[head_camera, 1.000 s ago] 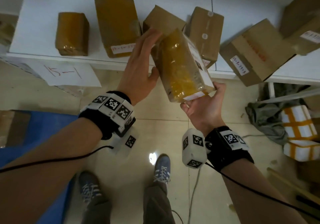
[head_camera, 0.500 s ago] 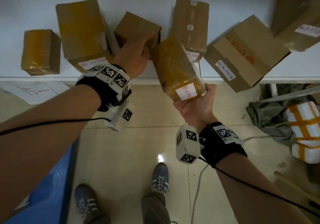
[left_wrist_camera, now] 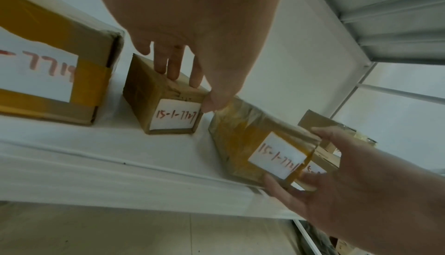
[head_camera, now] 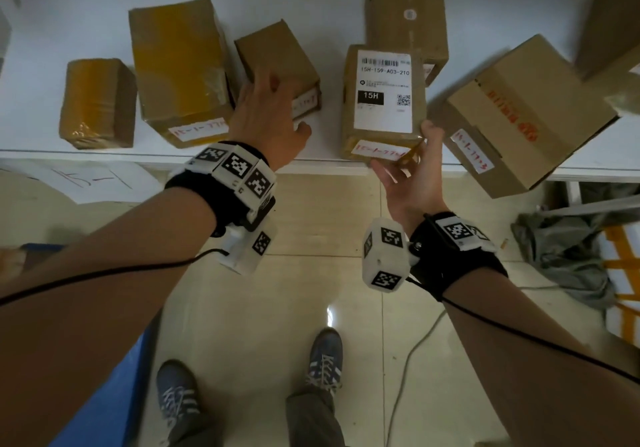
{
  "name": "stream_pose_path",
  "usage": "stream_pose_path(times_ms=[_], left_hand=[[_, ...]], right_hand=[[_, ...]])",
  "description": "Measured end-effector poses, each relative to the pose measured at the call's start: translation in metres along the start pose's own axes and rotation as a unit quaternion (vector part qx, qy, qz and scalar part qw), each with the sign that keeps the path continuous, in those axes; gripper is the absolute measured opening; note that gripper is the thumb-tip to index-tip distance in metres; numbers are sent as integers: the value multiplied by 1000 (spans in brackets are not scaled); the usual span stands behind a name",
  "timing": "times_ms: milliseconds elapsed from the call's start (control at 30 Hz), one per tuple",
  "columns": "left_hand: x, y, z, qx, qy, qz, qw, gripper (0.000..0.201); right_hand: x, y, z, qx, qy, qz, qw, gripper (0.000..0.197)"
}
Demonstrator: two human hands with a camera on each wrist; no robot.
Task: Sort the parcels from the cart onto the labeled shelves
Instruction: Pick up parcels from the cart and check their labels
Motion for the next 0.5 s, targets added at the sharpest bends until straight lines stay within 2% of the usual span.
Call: stream_pose_path(times_ms=[133,267,400,500], left_hand=[[2,-6,7,-27,9,-18,999,51],[5,-3,23,-43,25,48,998,53],[8,0,50,-121,101,127,979,47],[16,6,77,-174,115,168,963,35]], right_hand=[[-8,-1,-2,-35,-29,25,999,57],[-14,4,4,-58,-56,60,995,48],[-26,0,11,-124,-55,60,989,45],[-42,-6,16,-174,-61,50,982,40]])
Point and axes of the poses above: each hand's wrist, its own z-axis away from the middle knuckle, its own y-axis out of the palm, x = y × z, the point moved 5 cm from there along -z, towards the middle knuckle, and after that the axes turned 13 degrees about y, right-handed, at the moved point
